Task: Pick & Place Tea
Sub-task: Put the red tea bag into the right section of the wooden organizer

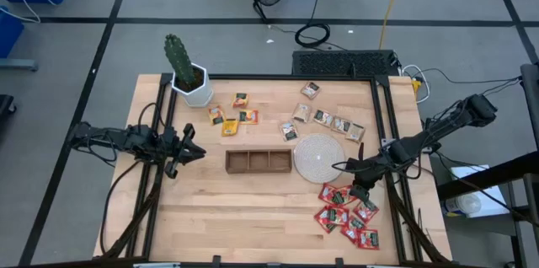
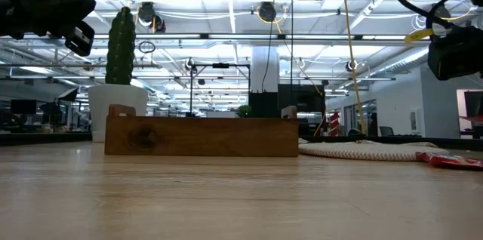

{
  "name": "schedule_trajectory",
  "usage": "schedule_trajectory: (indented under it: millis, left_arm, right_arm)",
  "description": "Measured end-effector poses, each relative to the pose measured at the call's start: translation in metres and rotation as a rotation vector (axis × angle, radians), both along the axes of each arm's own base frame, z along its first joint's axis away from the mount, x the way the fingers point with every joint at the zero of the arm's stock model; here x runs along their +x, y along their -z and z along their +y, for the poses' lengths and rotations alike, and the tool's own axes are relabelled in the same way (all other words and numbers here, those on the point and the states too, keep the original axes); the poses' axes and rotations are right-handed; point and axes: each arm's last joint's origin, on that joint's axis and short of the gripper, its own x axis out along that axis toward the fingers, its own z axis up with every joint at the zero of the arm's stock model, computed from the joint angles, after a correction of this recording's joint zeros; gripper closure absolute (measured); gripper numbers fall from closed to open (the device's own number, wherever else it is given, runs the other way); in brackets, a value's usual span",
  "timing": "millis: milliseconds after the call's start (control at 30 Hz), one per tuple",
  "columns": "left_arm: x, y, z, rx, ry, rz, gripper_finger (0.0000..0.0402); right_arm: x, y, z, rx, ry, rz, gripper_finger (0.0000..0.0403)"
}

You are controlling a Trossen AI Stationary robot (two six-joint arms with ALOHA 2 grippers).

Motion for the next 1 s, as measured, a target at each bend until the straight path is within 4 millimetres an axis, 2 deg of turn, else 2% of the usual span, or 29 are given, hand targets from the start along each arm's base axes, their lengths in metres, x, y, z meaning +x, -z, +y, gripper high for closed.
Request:
schedule_trajectory:
  millis: [100,200,467,633,833,1000]
  left_arm:
    - [0.000,0.000,0.000,0.000,0.000,0.000,0.0344]
    - [0.000,0.000,0.000,0.000,0.000,0.000,0.0344]
    - [0.000,0.000,0.000,0.000,0.000,0.000,0.0344]
    - [0.000,0.000,0.000,0.000,0.000,0.000,0.0344]
    - [0.000,0.000,0.000,0.000,0.000,0.000,0.0344]
    - [0.000,0.000,0.000,0.000,0.000,0.001,0.0344]
  right_arm:
    - [0.005,-0.003,-0.001,-0.068,0.019,-0.105,0.0400]
    - [0.014,-0.011,-0.001,-0.173,0.060,-0.289,0.0399]
    - [0.036,-0.036,-0.003,-0.592,0.168,-0.760,0.0399]
    - [0.043,-0.031,-0.003,-0.717,0.236,-0.981,0.0399]
    - [0.052,-0.019,-0.011,-0.812,0.348,-1.068,0.0400]
    - [0.083,-0.015,-0.008,-0.935,0.345,-1.020,0.0401]
